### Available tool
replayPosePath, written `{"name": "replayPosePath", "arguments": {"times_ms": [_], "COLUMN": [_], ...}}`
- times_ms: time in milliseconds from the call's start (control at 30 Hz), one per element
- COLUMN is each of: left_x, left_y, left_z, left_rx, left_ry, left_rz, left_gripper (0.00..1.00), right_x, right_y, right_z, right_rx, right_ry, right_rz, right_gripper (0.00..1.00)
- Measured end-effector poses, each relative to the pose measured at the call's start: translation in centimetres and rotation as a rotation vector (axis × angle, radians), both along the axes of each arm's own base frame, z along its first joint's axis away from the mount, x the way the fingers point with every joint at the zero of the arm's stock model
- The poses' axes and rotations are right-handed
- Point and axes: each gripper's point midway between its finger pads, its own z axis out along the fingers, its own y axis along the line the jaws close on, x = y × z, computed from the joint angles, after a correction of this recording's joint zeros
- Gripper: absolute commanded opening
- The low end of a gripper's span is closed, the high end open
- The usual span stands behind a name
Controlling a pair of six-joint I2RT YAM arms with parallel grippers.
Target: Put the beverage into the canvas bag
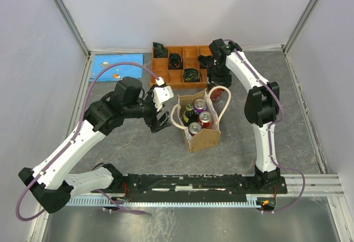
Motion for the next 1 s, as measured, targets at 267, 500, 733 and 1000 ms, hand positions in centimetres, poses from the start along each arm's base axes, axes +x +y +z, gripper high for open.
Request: {"name": "replayPosePath", "arguments": {"times_ms": [267,500,733,1000], "left_x": [2.9,4.4,-1.3,-4.3], "left_y": [-0.4,-2.2,-8.2,-10.3], "left_z": [3.5,6.6,4.9,-1.8], "left_rx": [-0.011,-0.049,-0.019,0.090], "left_ry": [-0.139,-0.271,-0.338,-0.302], "left_rz": [0.045,-0.001,-0.290,-0.425], "left_gripper": [0.91,0.91,0.90,0.91], "right_x": [-0.7,-0.1,-0.6,-2.7], "right_y": [-1.2,-4.3,-8.3,-10.2], "right_z": [1.4,6.4,11.4,15.4], "right_rx": [-0.023,-0.007,0.004,0.022], "right_ry": [-0.012,-0.126,-0.224,-0.278], "right_rz": [-0.017,-0.088,-0.174,-0.211], "right_gripper": [0.00,0.00,0.00,0.00]}}
